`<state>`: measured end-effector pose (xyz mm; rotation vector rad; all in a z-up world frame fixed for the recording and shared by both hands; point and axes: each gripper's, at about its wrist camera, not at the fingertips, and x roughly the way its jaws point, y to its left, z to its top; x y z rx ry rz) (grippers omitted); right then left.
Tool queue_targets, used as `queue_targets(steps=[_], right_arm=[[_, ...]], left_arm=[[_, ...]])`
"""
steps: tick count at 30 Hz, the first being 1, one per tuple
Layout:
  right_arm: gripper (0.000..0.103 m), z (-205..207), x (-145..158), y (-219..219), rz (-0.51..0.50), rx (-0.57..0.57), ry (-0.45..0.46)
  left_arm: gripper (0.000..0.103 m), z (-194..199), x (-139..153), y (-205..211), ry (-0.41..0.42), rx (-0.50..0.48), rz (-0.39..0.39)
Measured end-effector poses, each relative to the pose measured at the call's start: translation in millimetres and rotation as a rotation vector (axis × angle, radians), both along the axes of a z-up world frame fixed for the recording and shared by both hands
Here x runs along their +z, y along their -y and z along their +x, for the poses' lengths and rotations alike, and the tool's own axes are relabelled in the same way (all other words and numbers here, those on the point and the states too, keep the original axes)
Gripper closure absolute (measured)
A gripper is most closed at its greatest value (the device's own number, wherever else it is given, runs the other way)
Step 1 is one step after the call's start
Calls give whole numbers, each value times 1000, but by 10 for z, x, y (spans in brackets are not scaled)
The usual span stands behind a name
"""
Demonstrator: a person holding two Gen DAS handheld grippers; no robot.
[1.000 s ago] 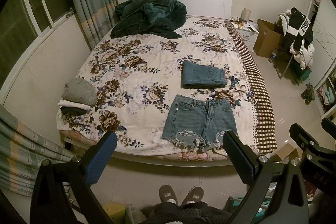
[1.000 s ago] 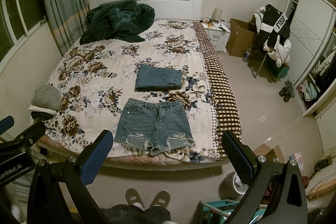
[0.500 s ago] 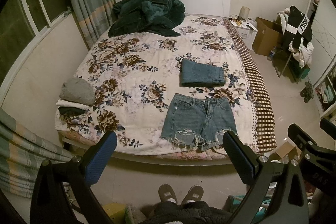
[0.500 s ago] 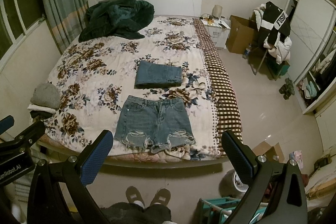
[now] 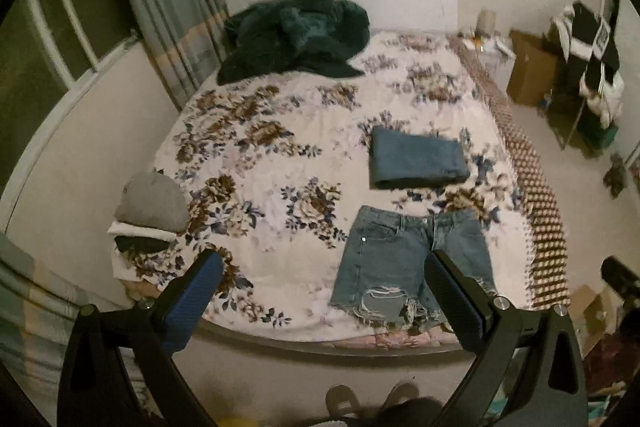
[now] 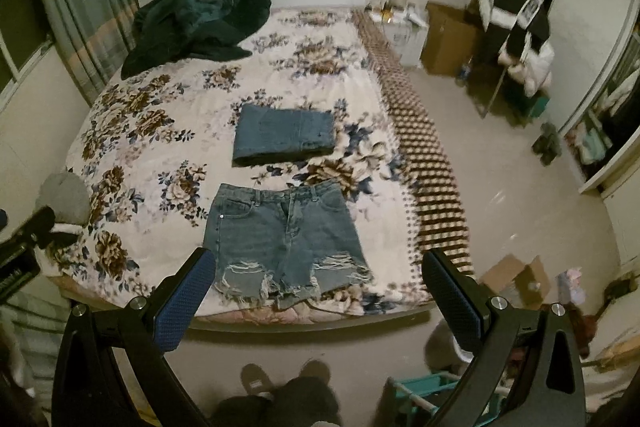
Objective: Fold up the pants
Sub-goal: 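Lower both tools to the shorts' frayed leg hems and close both grippers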
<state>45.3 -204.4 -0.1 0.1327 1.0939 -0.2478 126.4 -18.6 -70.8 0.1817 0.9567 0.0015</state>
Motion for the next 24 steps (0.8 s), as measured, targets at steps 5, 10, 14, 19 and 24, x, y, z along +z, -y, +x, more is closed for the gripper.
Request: queue_targets(steps=[5,10,14,19,24], right_arm=[[0,723,-781,614,79,7,-85],[0,1452,-1700,1400,173,57,-161],[16,2009,-2596,2135,211,101,-262],[23,2477,-3538,2807,242,155,-378],[22,2733,-4275,3014,329,203,-462]], left_arm=[[0,475,-595,420,-77,10,70],[0,825,-1445,1034,-198,64,66],[0,948,-2327,1675,-311,96,31],[0,921,-3513,2475,-493,93,-87],[0,731,-4378,3189,-595,23,-76]])
